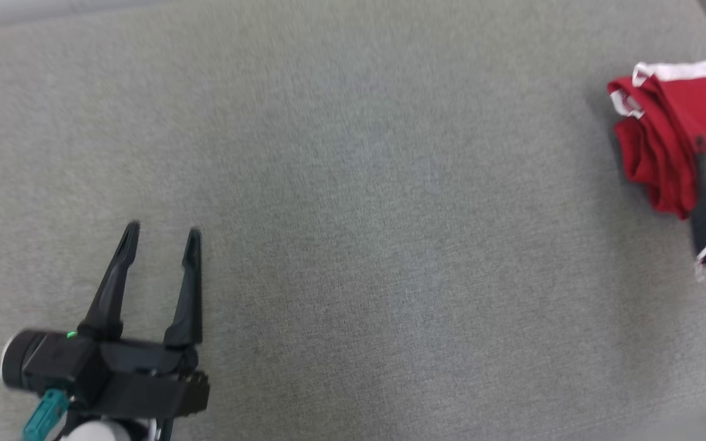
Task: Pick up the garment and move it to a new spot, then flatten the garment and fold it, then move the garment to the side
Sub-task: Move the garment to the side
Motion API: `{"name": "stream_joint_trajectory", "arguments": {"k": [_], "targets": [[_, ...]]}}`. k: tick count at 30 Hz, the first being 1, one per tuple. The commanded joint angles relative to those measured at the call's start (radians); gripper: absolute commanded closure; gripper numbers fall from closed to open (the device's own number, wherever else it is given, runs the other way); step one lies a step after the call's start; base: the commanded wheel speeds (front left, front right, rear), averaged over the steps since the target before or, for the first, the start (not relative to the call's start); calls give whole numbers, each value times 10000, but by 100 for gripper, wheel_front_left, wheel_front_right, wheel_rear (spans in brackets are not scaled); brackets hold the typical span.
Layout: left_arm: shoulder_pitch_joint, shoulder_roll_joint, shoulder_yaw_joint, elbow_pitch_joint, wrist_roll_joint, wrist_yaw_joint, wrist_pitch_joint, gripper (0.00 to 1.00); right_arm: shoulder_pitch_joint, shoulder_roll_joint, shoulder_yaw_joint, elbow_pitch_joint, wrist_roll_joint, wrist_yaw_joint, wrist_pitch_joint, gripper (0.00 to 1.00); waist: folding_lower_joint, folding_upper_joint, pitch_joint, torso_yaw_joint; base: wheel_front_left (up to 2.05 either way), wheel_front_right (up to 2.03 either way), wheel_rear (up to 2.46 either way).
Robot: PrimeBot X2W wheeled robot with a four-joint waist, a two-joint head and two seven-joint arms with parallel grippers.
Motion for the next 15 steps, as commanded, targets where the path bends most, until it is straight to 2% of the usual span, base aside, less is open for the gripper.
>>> {"name": "stream_joint_trajectory", "arguments": {"k": [1,11,15], "targets": [[169,-20,58,39,-92,16,-9,0,158,18,-16,-25,82,-32,-77,0,1,-1,-550,132,0,0,0],[1532,-253,860,519,-106,271,-9,0,1837,1932,209,-1098,1325,-32,-1859,0,1,-1,-2392,243,0,0,0],[1937,-296,1012,751,-155,352,-9,0,2726,2416,595,-1507,1604,-32,-2605,0,1,-1,-3032,393,0,0,0]]}}
